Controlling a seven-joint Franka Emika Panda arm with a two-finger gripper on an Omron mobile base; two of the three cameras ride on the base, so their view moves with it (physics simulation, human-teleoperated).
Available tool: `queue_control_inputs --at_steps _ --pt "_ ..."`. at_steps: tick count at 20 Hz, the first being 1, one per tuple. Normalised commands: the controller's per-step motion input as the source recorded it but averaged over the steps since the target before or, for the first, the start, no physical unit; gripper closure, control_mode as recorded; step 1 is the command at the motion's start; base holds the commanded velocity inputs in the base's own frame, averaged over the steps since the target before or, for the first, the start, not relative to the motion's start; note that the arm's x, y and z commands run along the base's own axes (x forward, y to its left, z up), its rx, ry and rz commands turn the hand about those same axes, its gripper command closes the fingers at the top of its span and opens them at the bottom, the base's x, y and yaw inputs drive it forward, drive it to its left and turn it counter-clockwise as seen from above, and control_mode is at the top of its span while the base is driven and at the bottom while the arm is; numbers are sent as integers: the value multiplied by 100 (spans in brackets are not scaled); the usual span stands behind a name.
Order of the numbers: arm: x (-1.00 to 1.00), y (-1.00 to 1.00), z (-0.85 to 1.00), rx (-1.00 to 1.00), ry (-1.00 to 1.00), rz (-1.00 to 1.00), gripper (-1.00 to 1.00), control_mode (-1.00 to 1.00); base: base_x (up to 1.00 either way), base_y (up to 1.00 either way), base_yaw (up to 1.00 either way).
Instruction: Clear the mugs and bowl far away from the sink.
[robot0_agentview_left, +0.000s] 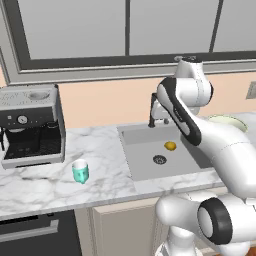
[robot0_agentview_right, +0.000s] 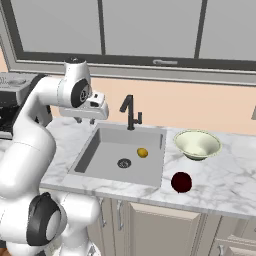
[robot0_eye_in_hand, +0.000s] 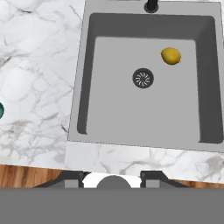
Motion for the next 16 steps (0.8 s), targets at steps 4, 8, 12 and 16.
queue_control_inputs --at_steps 4,8,12,16 --pt "-30 0 0 0 -1 0 -100 -100 0 0 0" --pt "-58 0 -11 0 1 -2 -100 -100 0 0 0" --pt "-44 -9 0 0 6 0 -100 -100 0 0 0" --pt "-40 -24 0 0 16 0 -100 -100 0 0 0"
